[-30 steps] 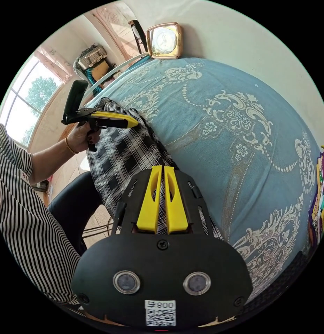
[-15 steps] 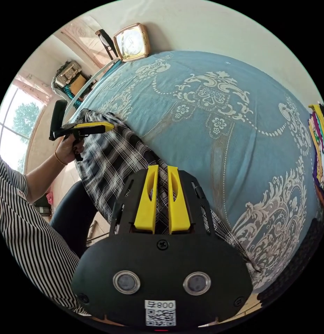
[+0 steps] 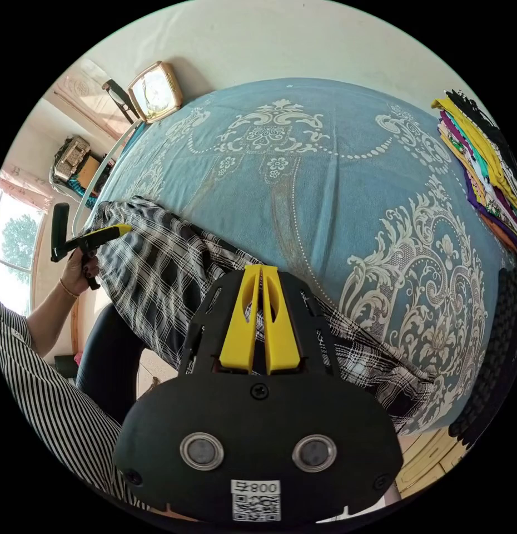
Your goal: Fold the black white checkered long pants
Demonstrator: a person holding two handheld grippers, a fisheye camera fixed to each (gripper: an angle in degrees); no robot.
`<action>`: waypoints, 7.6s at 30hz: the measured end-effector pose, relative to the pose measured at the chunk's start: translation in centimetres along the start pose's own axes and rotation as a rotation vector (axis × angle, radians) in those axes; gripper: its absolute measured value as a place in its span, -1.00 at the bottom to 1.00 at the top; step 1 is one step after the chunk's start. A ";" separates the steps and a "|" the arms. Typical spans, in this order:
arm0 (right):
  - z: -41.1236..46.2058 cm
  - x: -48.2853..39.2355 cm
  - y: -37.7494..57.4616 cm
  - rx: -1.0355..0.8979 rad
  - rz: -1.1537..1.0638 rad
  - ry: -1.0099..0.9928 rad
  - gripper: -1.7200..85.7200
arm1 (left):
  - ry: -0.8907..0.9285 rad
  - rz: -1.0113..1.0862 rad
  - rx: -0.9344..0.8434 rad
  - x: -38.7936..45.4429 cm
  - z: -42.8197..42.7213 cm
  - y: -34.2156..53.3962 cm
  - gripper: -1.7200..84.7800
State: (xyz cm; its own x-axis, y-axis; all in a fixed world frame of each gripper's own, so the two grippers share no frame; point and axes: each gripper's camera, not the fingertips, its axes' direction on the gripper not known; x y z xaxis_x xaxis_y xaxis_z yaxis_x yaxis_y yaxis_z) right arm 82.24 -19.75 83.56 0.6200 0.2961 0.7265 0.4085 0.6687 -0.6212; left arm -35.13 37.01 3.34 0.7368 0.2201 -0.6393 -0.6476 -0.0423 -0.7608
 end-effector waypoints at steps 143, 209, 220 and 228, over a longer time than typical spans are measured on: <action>-22.0 0.0 31.7 0.476 0.044 -0.798 -0.89 | 0.217 0.884 -0.356 40.6 3.0 -11.8 -0.89; 38.2 -12.9 1.1 -0.194 -0.389 -0.470 -0.96 | -0.015 0.007 -0.126 -6.4 -16.0 22.0 -0.96; 30.4 -4.4 0.9 -0.114 -0.316 -0.495 -0.96 | 0.051 -0.033 -0.043 -1.0 -14.3 26.5 -0.93; 22.1 12.2 11.4 -0.071 0.060 -0.401 -0.94 | 0.169 0.110 -0.097 9.3 -8.3 28.3 -0.81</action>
State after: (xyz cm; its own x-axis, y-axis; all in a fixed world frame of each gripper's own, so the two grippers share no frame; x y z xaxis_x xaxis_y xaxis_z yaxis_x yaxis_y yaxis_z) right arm 79.66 6.55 91.79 0.3401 0.5848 0.7364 0.4338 0.5972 -0.6746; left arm -45.00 29.79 -25.06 0.6902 0.0424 -0.7223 -0.7100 -0.1527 -0.6874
